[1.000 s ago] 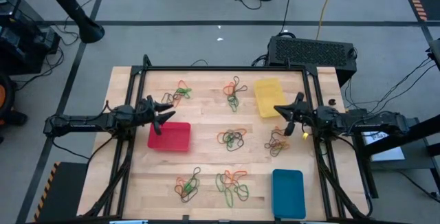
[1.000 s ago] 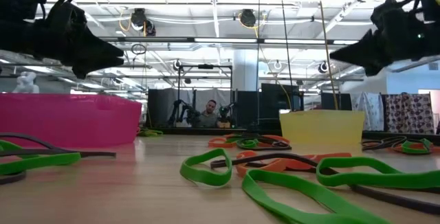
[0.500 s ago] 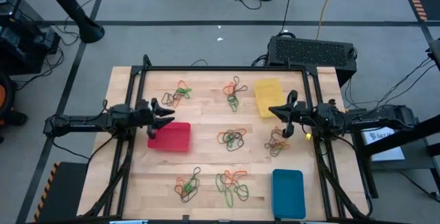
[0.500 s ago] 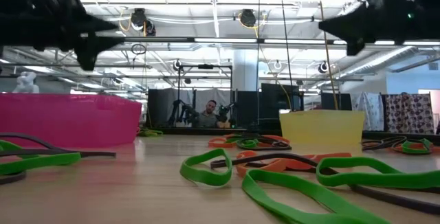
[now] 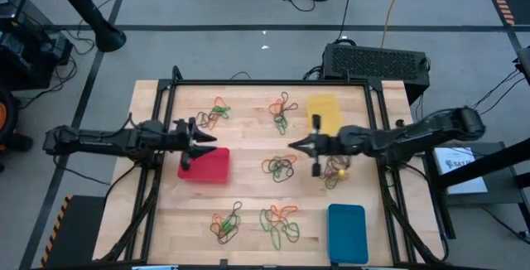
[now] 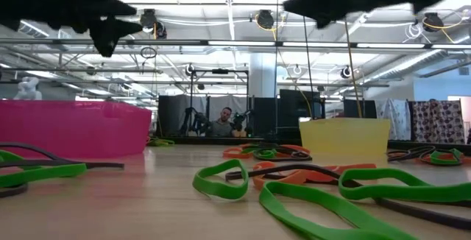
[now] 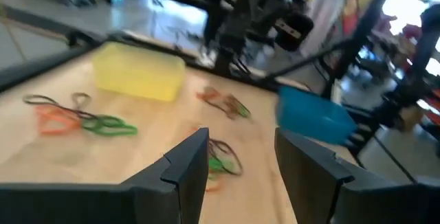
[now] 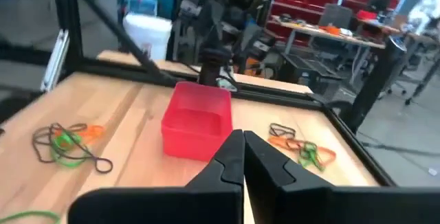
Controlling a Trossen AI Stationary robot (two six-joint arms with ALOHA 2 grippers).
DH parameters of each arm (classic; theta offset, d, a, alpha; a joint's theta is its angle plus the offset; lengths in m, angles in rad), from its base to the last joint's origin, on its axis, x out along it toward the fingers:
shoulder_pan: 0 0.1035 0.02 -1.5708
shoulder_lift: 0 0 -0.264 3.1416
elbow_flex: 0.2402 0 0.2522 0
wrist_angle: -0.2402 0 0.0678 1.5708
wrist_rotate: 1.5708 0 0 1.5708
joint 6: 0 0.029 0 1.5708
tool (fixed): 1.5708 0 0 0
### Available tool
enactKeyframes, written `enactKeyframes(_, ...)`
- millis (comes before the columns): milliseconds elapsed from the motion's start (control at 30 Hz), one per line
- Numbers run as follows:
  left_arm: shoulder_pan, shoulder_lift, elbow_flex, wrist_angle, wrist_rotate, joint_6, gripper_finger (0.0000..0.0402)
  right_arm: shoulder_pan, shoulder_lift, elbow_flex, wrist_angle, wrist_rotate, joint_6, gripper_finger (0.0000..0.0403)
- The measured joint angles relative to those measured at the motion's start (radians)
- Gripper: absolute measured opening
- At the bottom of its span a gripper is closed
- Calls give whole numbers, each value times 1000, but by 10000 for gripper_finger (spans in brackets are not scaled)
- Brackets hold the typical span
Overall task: Sort rubber bands into baskets
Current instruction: Put the green rubber band into the yellow bin
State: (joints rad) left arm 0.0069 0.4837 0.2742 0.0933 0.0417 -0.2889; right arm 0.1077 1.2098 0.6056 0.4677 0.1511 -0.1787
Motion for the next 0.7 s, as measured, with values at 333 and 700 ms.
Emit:
enactKeyframes(333,-255,181,161,-148,62,7,173,174,420,341,-192,-94,-381,0)
enactKeyframes(700,-603,448,161,-48,-311,9,173,283,679,687,-496,-7,-127,0)
